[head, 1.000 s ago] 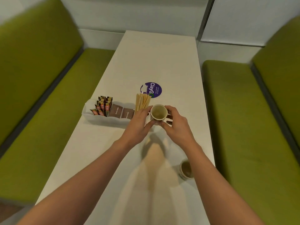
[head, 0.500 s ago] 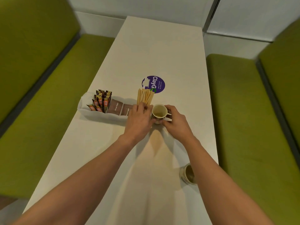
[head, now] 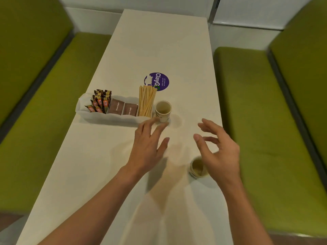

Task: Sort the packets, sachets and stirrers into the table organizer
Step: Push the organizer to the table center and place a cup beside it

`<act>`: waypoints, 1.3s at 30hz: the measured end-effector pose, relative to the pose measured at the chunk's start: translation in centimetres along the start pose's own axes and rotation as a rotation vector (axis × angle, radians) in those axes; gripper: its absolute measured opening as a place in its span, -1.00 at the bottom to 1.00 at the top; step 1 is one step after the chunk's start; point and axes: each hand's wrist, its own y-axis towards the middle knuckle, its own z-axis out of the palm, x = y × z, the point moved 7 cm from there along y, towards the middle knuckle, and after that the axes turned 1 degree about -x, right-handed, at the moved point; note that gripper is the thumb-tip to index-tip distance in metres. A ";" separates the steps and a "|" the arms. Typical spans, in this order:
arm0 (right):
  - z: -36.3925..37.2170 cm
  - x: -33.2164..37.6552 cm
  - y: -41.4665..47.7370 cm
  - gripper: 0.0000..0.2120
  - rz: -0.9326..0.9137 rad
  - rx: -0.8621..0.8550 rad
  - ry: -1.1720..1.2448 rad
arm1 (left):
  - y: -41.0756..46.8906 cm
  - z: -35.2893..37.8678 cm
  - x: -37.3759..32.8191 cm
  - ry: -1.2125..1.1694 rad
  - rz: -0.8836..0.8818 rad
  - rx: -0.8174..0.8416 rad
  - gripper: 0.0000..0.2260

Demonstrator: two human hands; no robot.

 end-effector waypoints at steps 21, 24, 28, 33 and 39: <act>-0.9 -11.6 -8.5 -0.35 0.263 0.421 0.034 | -7.0 6.8 -7.1 -0.552 -0.095 0.349 -0.57; 0.0 -10.6 -5.8 -0.39 0.208 0.408 0.020 | -4.3 6.0 -6.0 -0.485 -0.061 0.331 -0.52; 2.3 -8.8 -0.1 -0.42 0.156 0.389 -0.019 | 1.3 4.6 -4.2 -0.372 -0.056 0.309 -0.39; 5.2 -7.8 6.3 -0.36 0.118 0.407 -0.072 | 8.0 4.4 -1.5 -0.165 -0.011 0.294 -0.43; 7.5 -9.9 9.4 -0.41 0.148 0.420 -0.087 | 11.4 5.5 0.0 0.103 0.056 0.278 -0.42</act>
